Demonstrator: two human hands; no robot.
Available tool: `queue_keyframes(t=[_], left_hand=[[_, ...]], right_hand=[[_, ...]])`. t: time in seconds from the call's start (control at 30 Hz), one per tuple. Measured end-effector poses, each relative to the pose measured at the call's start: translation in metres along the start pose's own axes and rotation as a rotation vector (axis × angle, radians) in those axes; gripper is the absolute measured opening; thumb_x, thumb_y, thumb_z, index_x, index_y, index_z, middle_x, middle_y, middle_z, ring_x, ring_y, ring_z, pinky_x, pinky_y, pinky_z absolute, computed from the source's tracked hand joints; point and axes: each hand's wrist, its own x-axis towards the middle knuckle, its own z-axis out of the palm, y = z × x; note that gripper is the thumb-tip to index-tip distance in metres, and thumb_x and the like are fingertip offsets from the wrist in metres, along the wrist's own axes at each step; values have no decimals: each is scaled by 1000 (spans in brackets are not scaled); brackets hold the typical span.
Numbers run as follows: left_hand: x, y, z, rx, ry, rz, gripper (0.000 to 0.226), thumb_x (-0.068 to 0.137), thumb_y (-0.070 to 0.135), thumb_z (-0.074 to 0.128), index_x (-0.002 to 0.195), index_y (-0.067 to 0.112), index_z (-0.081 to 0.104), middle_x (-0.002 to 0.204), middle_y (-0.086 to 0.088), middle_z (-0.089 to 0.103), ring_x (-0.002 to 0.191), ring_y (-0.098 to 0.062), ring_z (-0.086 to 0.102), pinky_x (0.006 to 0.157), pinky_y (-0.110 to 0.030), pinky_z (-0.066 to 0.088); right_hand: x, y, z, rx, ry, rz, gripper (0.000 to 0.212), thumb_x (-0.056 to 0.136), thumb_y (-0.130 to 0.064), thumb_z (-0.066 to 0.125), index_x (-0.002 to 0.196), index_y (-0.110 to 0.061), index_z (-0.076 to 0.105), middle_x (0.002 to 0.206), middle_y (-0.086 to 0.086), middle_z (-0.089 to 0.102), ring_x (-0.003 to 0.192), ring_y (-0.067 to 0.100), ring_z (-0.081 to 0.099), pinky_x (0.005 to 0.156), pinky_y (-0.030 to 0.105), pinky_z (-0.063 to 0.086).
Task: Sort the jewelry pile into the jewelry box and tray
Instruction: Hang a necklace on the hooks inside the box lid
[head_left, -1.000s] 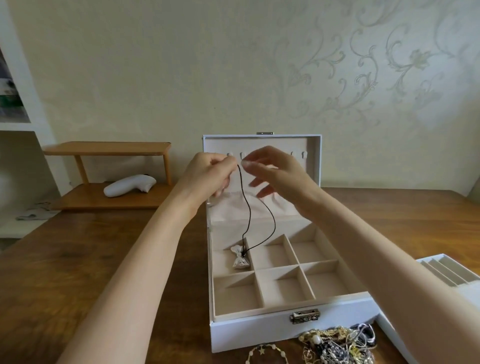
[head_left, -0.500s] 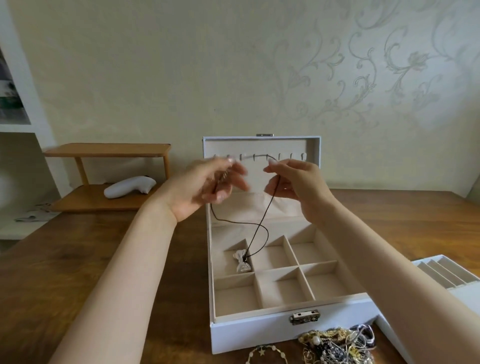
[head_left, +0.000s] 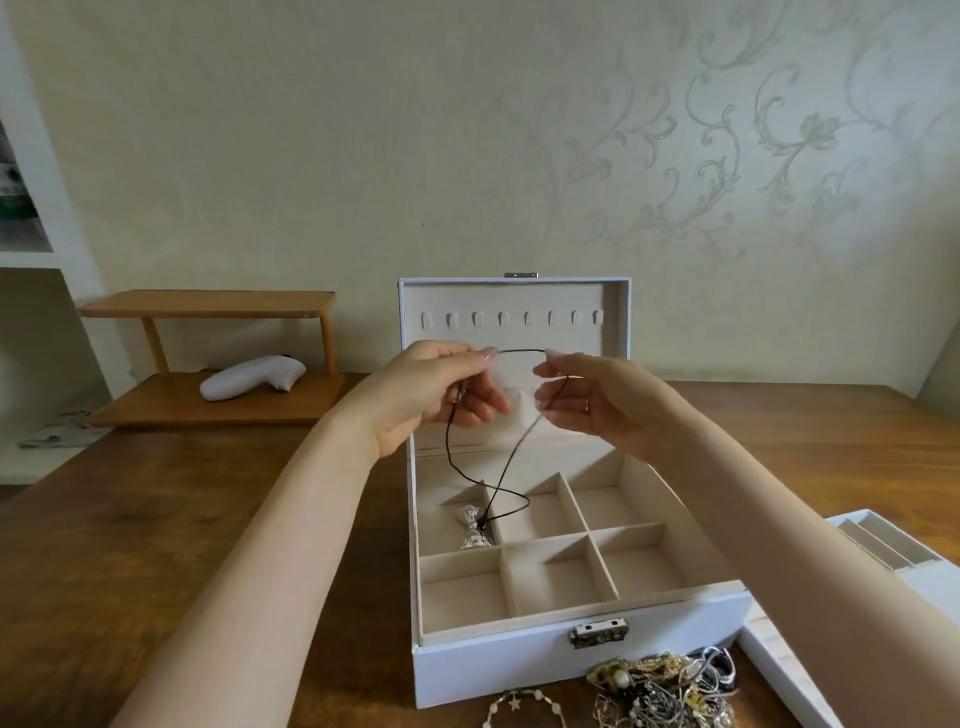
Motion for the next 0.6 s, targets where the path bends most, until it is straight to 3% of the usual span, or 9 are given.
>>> queue_keyframes(t=[0.1,0.2,0.27,0.33,0.4,0.5,0.6], left_hand=[[-2,-2,10,20,-173,-115,30,99,17,44,71,6,48,90,-23,71,75,-25,70,64,-26,58],[3,-9,16,-32,-124,-167,32,99,16,45,69,3,50,105,-28,67,98,-37,67,83,-37,56],[8,-12,18,-170,-69,-163,32,97,17,47,69,3,52,100,-25,68,100,-37,66,88,-42,54],[11,-13,17,-350,-40,-166,29,97,19,48,72,5,54,80,-14,69,93,-33,67,90,-45,52],[13,-13,13,-449,-35,-191,29,96,27,48,77,8,58,72,-7,69,89,-27,66,94,-47,48],[14,-16,7,-398,-46,-221,40,97,38,42,84,10,67,90,-8,71,89,-21,66,94,-43,45],[16,-22,5,-204,61,-187,35,100,31,41,102,9,69,109,-4,70,97,-15,66,89,-34,48]], right_hand=[[0,-4,7,270,-38,26,18,94,-13,53,80,-2,58,69,15,67,59,21,68,54,24,56],[1,-5,9,337,-30,-6,17,93,-11,55,80,-1,59,73,16,67,65,22,70,60,26,58],[2,-4,7,277,0,-12,15,93,-12,56,81,-3,60,69,12,66,60,19,68,56,24,57],[1,-1,3,147,6,-10,10,91,-14,58,85,-7,61,64,6,62,53,14,63,49,20,52],[1,4,-3,-22,-14,-14,4,89,-14,60,86,-11,63,60,1,56,51,10,55,44,16,43],[1,11,-8,-205,-54,-38,8,86,-10,61,86,-14,67,63,0,51,54,8,51,47,16,39],[-1,14,-9,-338,-84,-113,7,87,-11,62,89,-14,67,63,2,51,57,11,54,56,19,41]])
